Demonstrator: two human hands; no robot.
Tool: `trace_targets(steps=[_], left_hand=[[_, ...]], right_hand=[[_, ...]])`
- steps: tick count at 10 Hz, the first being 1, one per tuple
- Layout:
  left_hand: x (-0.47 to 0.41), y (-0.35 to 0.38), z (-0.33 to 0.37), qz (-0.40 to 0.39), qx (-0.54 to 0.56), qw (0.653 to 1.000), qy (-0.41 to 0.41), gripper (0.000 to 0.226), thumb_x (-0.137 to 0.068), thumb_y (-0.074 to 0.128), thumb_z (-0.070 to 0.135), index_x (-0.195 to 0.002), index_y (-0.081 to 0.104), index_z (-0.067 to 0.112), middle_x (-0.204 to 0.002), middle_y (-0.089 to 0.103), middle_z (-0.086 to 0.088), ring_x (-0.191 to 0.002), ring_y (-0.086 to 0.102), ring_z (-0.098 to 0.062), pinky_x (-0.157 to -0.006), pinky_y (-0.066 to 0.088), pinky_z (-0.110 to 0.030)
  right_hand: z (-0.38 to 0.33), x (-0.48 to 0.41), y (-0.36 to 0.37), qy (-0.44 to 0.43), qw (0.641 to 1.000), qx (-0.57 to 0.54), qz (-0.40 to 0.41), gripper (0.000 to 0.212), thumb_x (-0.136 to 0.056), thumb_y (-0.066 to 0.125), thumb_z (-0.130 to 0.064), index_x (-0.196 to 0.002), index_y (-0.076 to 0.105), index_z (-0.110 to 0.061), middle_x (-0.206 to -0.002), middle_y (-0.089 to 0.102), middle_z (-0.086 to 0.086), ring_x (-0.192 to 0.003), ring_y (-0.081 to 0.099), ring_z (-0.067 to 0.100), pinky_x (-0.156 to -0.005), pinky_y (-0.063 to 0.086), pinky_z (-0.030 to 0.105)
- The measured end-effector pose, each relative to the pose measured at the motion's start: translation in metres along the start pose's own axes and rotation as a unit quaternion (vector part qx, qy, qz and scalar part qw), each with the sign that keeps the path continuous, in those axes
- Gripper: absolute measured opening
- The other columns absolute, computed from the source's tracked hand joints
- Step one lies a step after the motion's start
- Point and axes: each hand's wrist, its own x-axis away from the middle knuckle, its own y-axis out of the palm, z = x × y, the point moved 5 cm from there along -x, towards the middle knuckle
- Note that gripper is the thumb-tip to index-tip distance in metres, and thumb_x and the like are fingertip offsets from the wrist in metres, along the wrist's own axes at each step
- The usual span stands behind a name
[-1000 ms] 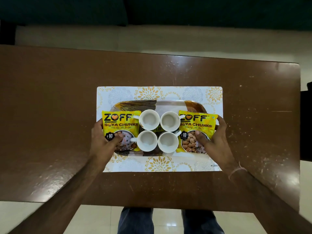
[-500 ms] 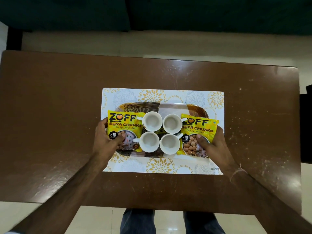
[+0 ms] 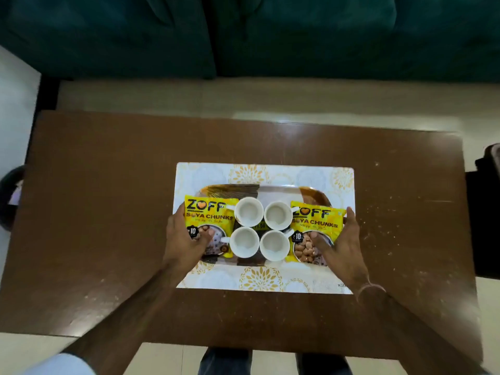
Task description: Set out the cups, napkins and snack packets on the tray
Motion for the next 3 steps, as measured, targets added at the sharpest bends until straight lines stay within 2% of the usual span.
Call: trace_targets(steps=[1, 2, 3], left_hand=[[-0.001, -0.003, 0.010, -0.023, -0.040, 0.999, -0.026, 0.083, -0.079, 0.079, 0.017, -0.150, 0.037, 0.012, -0.138, 0.049, -0.017, -0.131, 0.047, -0.032, -0.108, 0.043, -0.048], [0.000, -0.016, 0.038, -0.027, -0.147, 0.987, -0.064, 0.098, -0.081, 0.079, 0.024, -0.157, 0.019, 0.008, -0.152, 0.035, -0.020, -0.140, 0.033, -0.040, -0.112, 0.033, -0.048], [0.002, -0.029, 0.076, -0.034, -0.198, 0.979, -0.036, 0.105, -0.081, 0.078, 0.034, -0.158, 0.011, 0.009, -0.156, 0.030, -0.017, -0.141, 0.032, -0.038, -0.111, 0.033, -0.045]], right_hand=[[-0.014, 0.002, -0.003, 0.015, 0.997, 0.076, -0.007, 0.110, -0.084, 0.075, -0.039, -0.158, 0.002, -0.007, -0.155, 0.024, 0.021, -0.141, 0.027, 0.042, -0.116, 0.023, 0.051], [-0.046, -0.001, -0.021, 0.017, 0.984, 0.174, -0.020, 0.106, -0.084, 0.071, -0.047, -0.159, 0.005, -0.010, -0.160, 0.020, 0.018, -0.139, 0.030, 0.044, -0.109, 0.032, 0.052], [-0.085, 0.000, -0.038, -0.021, 0.976, 0.215, -0.025, 0.100, -0.086, 0.064, -0.051, -0.159, 0.007, -0.015, -0.166, 0.010, 0.010, -0.144, 0.023, 0.042, -0.110, 0.034, 0.049]])
